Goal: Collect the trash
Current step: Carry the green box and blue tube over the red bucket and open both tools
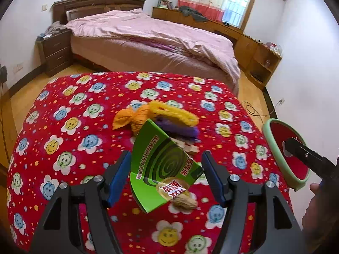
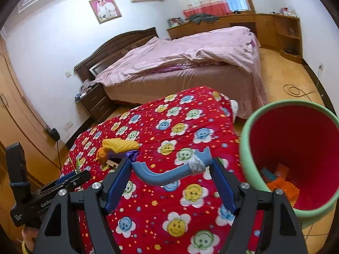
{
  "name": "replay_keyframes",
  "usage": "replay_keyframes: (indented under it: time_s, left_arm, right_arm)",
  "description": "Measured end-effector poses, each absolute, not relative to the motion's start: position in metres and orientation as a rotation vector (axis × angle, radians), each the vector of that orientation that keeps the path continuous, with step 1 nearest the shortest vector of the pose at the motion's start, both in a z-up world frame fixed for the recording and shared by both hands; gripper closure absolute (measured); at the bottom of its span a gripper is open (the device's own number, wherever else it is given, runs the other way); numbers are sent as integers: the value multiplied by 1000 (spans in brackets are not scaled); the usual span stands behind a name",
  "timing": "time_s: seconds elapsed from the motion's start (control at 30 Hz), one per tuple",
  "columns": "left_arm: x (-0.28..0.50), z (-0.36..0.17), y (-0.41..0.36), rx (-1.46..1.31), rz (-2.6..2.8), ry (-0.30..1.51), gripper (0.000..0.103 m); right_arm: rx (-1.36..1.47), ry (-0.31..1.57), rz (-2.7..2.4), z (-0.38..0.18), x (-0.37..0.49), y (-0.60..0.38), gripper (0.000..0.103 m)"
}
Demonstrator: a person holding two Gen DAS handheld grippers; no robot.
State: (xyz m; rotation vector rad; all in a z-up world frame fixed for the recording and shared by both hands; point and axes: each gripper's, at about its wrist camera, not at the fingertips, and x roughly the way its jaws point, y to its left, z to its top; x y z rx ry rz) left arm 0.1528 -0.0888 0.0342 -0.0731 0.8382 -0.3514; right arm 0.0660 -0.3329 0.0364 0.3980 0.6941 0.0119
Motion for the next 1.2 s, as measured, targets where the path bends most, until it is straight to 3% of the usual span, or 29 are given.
replay_keyframes:
  time_s: [0.57, 1.2]
  left_arm:
    - [127, 54, -167, 28, -488, 809, 35]
    - [112, 50, -305, 137, -764, 790, 35]
  right_arm:
    - [517, 599, -141, 47, -3, -405, 25]
    - [625, 545, -335, 30, -57, -494, 25]
